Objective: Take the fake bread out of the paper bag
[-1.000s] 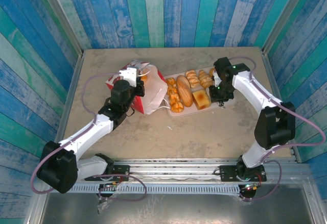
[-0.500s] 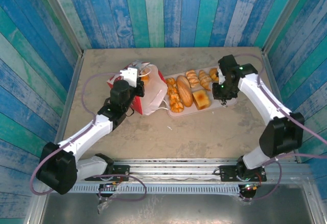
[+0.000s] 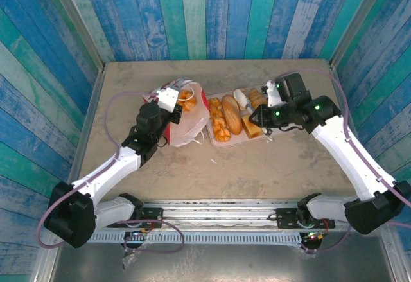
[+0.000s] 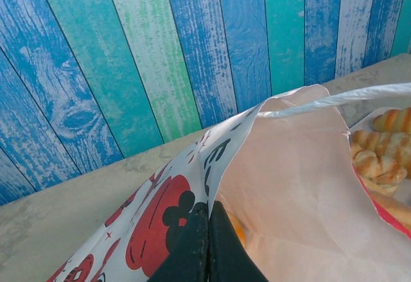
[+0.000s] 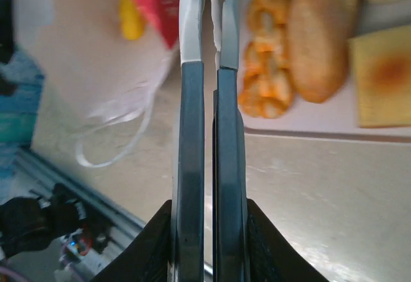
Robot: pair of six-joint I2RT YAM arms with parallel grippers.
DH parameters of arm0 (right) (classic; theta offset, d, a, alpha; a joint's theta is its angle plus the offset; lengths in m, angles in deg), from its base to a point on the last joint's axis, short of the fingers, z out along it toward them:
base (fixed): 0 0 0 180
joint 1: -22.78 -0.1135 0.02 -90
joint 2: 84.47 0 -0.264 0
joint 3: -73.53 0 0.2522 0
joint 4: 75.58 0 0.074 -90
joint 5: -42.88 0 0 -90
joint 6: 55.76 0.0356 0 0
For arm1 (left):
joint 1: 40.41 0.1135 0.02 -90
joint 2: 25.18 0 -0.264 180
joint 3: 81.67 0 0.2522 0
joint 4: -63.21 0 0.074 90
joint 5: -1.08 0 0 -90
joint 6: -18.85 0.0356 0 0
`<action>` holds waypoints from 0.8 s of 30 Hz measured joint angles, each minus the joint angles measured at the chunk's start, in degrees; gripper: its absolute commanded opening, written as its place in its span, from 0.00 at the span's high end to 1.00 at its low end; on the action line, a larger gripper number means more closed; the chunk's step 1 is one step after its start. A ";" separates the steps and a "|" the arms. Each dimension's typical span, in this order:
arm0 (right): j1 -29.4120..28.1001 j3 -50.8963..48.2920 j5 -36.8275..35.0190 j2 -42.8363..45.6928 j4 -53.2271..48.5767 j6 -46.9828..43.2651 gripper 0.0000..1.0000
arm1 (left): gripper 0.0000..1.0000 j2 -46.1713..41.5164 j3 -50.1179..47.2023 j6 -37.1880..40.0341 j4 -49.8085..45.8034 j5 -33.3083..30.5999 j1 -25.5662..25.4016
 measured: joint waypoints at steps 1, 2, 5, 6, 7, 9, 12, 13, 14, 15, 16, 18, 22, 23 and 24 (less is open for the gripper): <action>-1.92 -0.17 0.07 -0.11 1.07 0.87 0.73 | 0.99 0.00 -0.07 0.68 0.11 0.26 0.00; -4.13 -0.28 0.00 -0.46 2.12 1.90 0.73 | 0.99 0.00 -0.09 1.31 0.26 0.44 0.00; -9.62 -0.50 -0.31 -1.75 4.79 4.22 0.73 | 1.00 0.00 -0.11 2.51 0.44 0.90 0.02; -10.84 -0.52 -0.28 -2.19 5.51 4.85 0.73 | 1.00 0.00 -0.11 2.86 0.44 1.07 0.02; -11.98 -0.68 -0.26 -2.78 6.49 5.55 0.73 | 1.00 0.00 -0.11 3.21 0.44 1.27 0.00; -13.31 -0.83 -0.44 -4.04 7.82 6.60 0.73 | 1.00 0.00 -0.24 4.02 0.46 1.79 0.02; -14.75 -0.81 -0.83 -7.52 9.46 7.85 0.73 | 1.00 0.00 -1.38 5.16 1.22 2.34 0.00; -15.23 -0.74 -1.25 -9.09 9.79 8.24 0.73 | 1.00 -0.04 -1.86 5.51 1.22 2.56 0.00; -15.65 -0.57 -1.81 -10.56 9.92 8.61 0.74 | 1.00 -0.20 -2.43 5.84 1.29 2.84 0.00; -16.09 -0.22 -2.27 -12.07 9.90 8.92 0.74 | 1.00 -0.35 -2.82 6.03 1.25 2.99 0.00; -16.61 0.46 -3.02 -13.81 9.77 9.25 0.74 | 1.00 -0.66 -3.32 6.43 1.25 3.21 0.00; -17.66 2.10 -4.63 -16.92 9.70 9.73 0.74 | 1.00 -1.44 -4.17 6.86 1.27 3.58 0.00; -19.04 5.51 -7.48 -21.16 9.73 10.40 0.75 | 1.00 -3.98 -6.36 8.33 2.12 4.09 0.02; -19.08 6.29 -8.00 -21.84 9.75 10.40 0.74 | 0.99 -4.61 -6.80 8.68 2.21 4.22 0.02; -19.12 6.95 -8.26 -22.36 9.81 10.40 0.74 | 0.99 -5.09 -7.15 8.87 2.36 4.28 0.15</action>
